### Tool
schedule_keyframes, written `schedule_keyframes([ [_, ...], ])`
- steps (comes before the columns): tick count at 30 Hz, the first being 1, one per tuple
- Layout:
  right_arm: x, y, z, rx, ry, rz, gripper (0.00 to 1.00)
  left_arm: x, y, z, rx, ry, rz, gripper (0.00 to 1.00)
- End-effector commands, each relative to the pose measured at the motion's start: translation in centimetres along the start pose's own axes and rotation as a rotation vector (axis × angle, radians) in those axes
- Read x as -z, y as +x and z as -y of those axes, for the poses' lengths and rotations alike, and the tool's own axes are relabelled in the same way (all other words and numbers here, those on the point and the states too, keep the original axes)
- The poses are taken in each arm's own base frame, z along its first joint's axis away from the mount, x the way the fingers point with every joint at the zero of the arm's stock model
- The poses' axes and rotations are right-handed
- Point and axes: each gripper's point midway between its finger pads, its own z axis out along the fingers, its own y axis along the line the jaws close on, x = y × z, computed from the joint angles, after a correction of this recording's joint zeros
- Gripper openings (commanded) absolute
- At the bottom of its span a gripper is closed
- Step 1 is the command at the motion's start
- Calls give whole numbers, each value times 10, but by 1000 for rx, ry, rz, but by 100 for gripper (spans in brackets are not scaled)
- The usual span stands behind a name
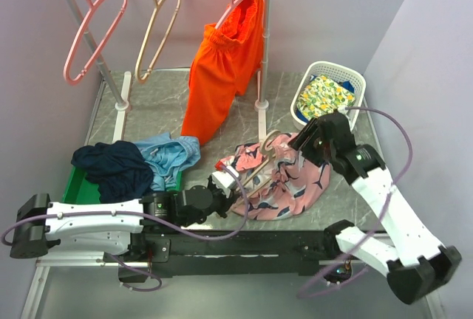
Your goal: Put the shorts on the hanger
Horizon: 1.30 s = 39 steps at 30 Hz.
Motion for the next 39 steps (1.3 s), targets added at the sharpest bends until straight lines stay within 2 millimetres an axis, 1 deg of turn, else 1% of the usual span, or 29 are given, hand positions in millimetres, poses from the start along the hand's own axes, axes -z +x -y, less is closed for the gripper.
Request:
schedule_keyframes([
  [1, -12, -4, -5, -115, -20, -119, 64, -7, -31, 8, -48, -18, 118, 1],
  [3, -17, -8, 0, -154, -9, -115, 65, -10, -26, 9, -76, -24, 100, 1],
  [4, -18, -14, 3, -189, -1, -98, 65, -12, -27, 10, -89, -21, 97, 1],
  [6, -20, -17, 4, -205, -8, -94, 66, -15, -24, 11, -107, -31, 86, 1],
  [8, -22, -18, 5, -210, -2, -91, 65, -15, -26, 17, -133, -23, 96, 1],
  [11, -28, -6, 13, -203, 18, -140, 64, -13, -33, 18, -164, -54, 127, 1],
  [12, -30, 3, 20, -201, 29, -156, 64, -14, -34, 18, -176, -64, 131, 1],
  [14, -32, 10, 25, -221, 26, -159, 64, -13, -39, 22, -205, -61, 142, 1],
  [15, -33, 16, 33, -228, 33, -160, 64, -14, -40, 24, -214, -55, 145, 1],
  [18, -38, 22, 38, -235, 49, -173, 64, -15, -41, 33, -251, -27, 152, 1],
  [19, -38, 23, 36, -236, 41, -181, 64, -15, -40, 36, -260, -19, 153, 1],
  [21, -42, 28, 35, -244, 28, -203, 54, -15, -40, 40, -257, -2, 157, 1],
  [22, -43, 28, 33, -243, 11, -202, 45, -15, -41, 42, -250, 7, 161, 1],
  [23, -44, 31, 34, -245, 10, -209, 20, -15, -41, 41, -238, 0, 162, 1],
  [24, -44, 32, 35, -244, 7, -209, 10, -16, -39, 39, -234, -16, 150, 2],
  [25, -45, 32, 36, -237, 3, -204, 4, -17, -44, 41, -195, -24, 149, 13],
  [26, -45, 33, 38, -231, 11, -201, 0, -18, -43, 40, -183, -37, 139, 55],
  [27, -44, 33, 39, -224, 10, -199, 0, -20, -37, 35, -183, -67, 111, 65],
  [28, -44, 32, 40, -215, 8, -194, 0, -20, -39, 37, -138, -68, 110, 69],
  [29, -44, 33, 41, -210, 12, -189, 0, -19, -38, 38, -123, -64, 101, 75],
  [31, -43, 32, 42, -202, 8, -179, 0, -15, -38, 38, -52, -67, 76, 84],
  [32, -42, 32, 43, -199, 9, -176, 0, -13, -38, 38, -28, -66, 65, 88],
  [33, -40, 29, 44, -195, 12, -159, 0, -9, -42, 35, 4, -74, 62, 89],
  [34, -38, 30, 46, -191, 18, -156, 0, -5, -38, 28, 53, -111, 24, 89],
  [35, -36, 28, 47, -188, 17, -148, 0, -3, -39, 22, 87, -139, 11, 86],
  [36, -33, 26, 47, -185, 15, -131, 0, -2, -38, 4, 123, -197, -11, 84],
  [37, -31, 26, 48, -186, 23, -129, 0, -1, -40, -1, 214, -222, -29, 80],
  [38, -28, 24, 47, -188, 20, -118, 0, 1, -21, -17, 211, -272, -113, 71],
  [39, -24, 21, 45, -191, 10, -102, 0, -1, -16, -38, 253, -335, -143, 67],
])
